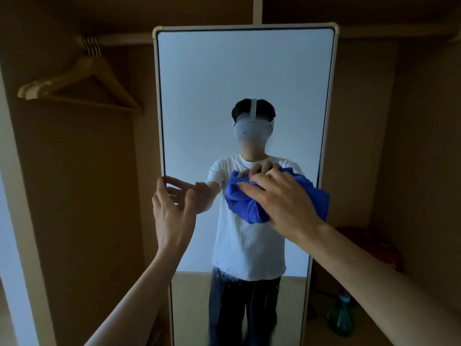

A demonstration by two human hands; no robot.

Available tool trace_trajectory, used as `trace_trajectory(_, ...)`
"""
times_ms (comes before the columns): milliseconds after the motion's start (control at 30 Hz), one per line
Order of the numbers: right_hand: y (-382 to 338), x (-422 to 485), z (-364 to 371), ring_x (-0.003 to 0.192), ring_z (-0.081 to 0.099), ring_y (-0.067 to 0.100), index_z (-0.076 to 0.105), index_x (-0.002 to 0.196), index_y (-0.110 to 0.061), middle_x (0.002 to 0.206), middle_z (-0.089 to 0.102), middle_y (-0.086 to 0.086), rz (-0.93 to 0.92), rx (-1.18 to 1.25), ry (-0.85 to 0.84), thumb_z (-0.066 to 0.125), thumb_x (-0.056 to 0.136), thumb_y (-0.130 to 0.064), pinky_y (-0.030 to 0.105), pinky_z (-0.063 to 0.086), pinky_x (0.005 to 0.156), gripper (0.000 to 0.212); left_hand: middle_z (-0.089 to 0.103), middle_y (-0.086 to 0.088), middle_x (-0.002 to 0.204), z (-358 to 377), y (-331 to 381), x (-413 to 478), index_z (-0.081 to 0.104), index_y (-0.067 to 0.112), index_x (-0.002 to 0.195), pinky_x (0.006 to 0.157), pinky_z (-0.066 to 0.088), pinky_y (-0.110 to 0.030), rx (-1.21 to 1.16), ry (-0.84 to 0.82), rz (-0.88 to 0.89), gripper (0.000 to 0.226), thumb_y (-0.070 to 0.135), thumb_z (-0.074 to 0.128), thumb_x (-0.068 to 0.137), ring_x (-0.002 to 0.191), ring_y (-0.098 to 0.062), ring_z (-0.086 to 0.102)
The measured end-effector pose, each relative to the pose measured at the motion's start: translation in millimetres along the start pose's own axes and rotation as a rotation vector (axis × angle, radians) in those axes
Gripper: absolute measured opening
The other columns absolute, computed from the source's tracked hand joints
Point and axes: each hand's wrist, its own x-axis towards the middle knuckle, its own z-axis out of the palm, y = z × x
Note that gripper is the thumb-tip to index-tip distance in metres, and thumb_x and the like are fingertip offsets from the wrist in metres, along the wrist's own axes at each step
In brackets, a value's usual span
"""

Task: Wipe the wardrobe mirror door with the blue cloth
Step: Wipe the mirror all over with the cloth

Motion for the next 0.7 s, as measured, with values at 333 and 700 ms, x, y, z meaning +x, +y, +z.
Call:
trace_trajectory(333, 66.7, 51.4, -52.7, 0.097, 0.054, 0.028, 0.060, 0.124, -0.021, 0.112, 0.064, 0.000, 0.151, -0.082, 0.112, 0.070, 0.084, -0.008, 0.044, 0.045, 0.082, 0.043, 0.025, -0.003, 0.164, -0.8, -2.1, 0.5, 0.011, 0.031, 0.161, 0.101, 0.045, -0.044, 0.017, -0.008, 0.004, 0.075, 0.050, 0.052, 0.101, 0.141, -0.027, 0.044)
trace_trajectory(700, 49.3, -4.4, -17.0, 0.097, 0.053, 0.027, 0.059, 0.129, -0.021, 0.117, 0.061, 0.000, 0.029, 0.016, 0.082, 0.064, 0.088, -0.012, 0.043, 0.042, 0.082, 0.041, 0.027, -0.002, 0.163, 1.1, -5.7, 0.0, 0.015, 0.030, 0.161, 0.095, 0.044, -0.040, 0.018, 0.012, 0.009, 0.072, 0.047, 0.052, 0.102, 0.138, -0.027, 0.046)
